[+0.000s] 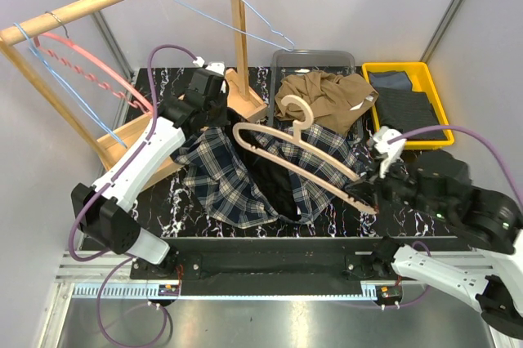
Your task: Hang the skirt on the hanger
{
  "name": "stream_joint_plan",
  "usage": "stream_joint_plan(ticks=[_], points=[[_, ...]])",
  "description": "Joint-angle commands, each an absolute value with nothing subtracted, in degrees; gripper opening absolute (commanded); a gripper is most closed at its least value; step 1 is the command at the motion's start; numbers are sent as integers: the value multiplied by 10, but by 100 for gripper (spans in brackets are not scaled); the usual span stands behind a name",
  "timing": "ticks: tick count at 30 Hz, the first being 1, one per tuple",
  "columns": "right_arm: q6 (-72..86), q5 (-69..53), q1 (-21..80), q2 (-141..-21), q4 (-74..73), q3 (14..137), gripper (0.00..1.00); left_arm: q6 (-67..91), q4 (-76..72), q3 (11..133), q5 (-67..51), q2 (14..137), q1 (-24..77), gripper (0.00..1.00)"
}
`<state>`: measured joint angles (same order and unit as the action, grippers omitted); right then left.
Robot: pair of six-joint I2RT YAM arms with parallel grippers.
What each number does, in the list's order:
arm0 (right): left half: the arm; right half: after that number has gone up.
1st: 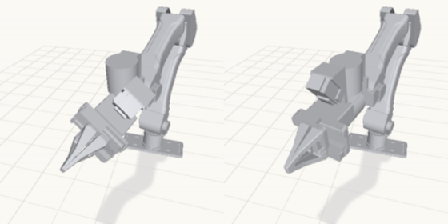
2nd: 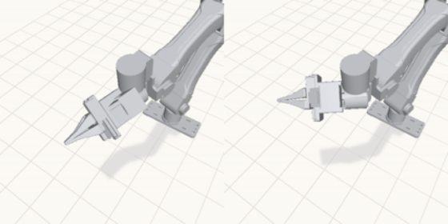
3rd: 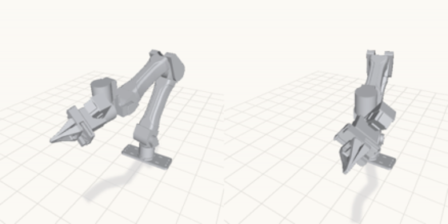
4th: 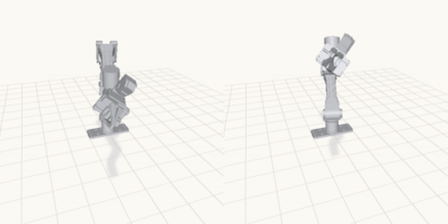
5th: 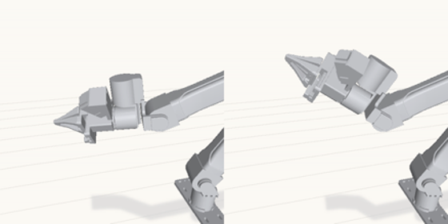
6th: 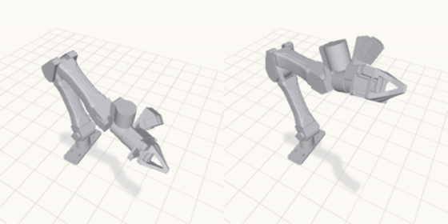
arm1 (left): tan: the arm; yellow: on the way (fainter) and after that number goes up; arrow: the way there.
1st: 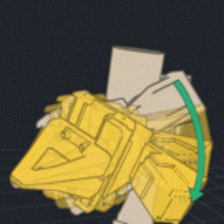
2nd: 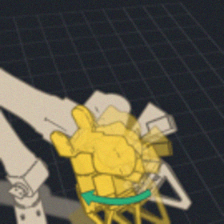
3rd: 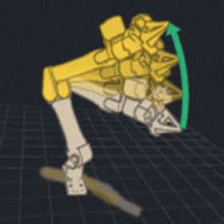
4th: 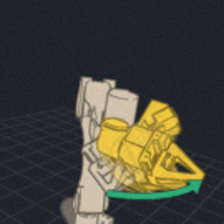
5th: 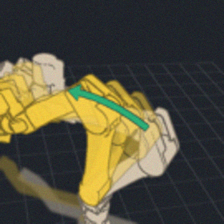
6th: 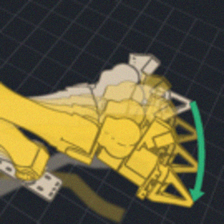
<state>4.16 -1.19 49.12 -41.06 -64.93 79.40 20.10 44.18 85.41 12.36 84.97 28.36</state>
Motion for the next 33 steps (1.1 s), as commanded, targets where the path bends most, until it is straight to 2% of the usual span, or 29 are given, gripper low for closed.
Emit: stream_joint_plan(ticks=[1,8,13,24,25,26,27,29,30,31,33], points=[[33,-4,492,-425,-564,749,0,182,425,875,83,810,279,0],[35,16,492,-434,-448,662,0,172,439,853,8,768,284,0],[60,12,490,-426,-280,553,0,174,440,830,-26,740,303,0],[93,16,507,-428,-139,474,0,170,434,819,-84,723,367,0],[89,13,507,-428,-138,472,0,166,433,819,-89,723,371,2],[88,13,507,-430,-139,472,0,164,433,821,-90,722,371,32],[84,13,507,-430,-141,472,0,160,434,823,-89,720,373,42],[82,16,507,-428,-142,473,0,154,434,821,-86,704,372,52],[80,17,507,-423,-143,472,0,149,432,816,-84,696,372,62],[80,18,507,-420,-143,472,0,146,432,811,-83,678,372,68],[79,18,507,-411,-143,472,0,131,428,796,-80,660,373,75]])
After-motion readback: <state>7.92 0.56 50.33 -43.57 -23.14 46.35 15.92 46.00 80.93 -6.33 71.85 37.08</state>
